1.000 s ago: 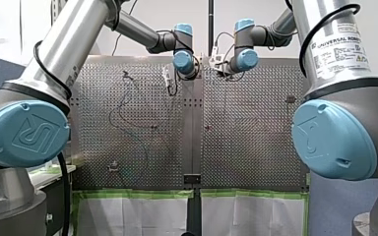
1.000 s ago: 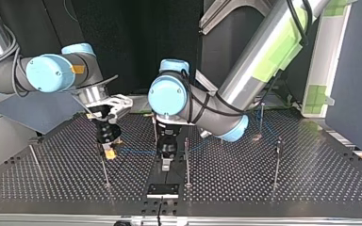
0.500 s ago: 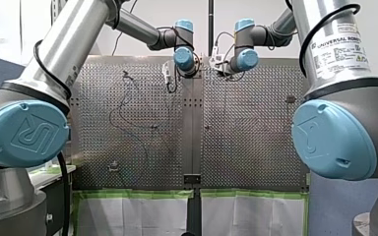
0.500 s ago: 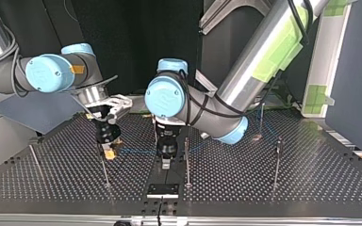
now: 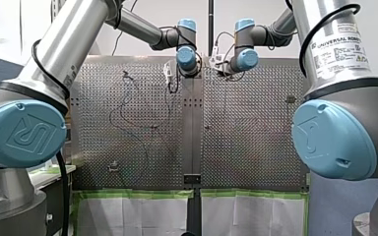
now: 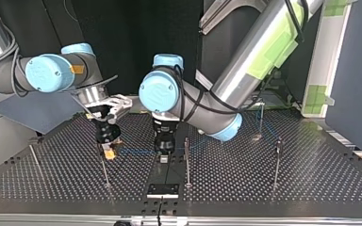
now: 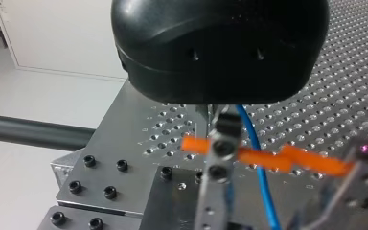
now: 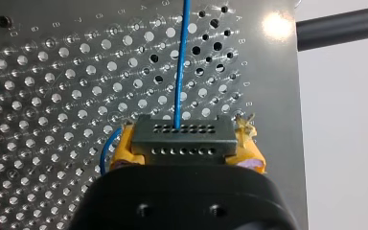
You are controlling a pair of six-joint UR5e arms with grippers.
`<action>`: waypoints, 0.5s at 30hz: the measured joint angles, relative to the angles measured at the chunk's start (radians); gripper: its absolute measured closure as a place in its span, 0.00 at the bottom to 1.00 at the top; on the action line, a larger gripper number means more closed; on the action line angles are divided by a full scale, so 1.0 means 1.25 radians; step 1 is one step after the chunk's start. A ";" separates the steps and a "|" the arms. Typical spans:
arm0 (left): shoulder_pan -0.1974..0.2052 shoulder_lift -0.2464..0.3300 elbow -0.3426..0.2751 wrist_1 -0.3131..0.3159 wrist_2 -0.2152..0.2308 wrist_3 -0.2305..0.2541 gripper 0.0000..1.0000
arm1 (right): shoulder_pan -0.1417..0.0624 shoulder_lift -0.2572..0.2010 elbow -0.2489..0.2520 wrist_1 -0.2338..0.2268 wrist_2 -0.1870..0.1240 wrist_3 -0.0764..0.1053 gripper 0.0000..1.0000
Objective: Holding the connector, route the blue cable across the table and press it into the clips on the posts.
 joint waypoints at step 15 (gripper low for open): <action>-0.039 0.001 -0.093 0.048 -0.040 -0.001 1.00 | 0.004 0.001 0.015 0.002 0.001 0.000 1.00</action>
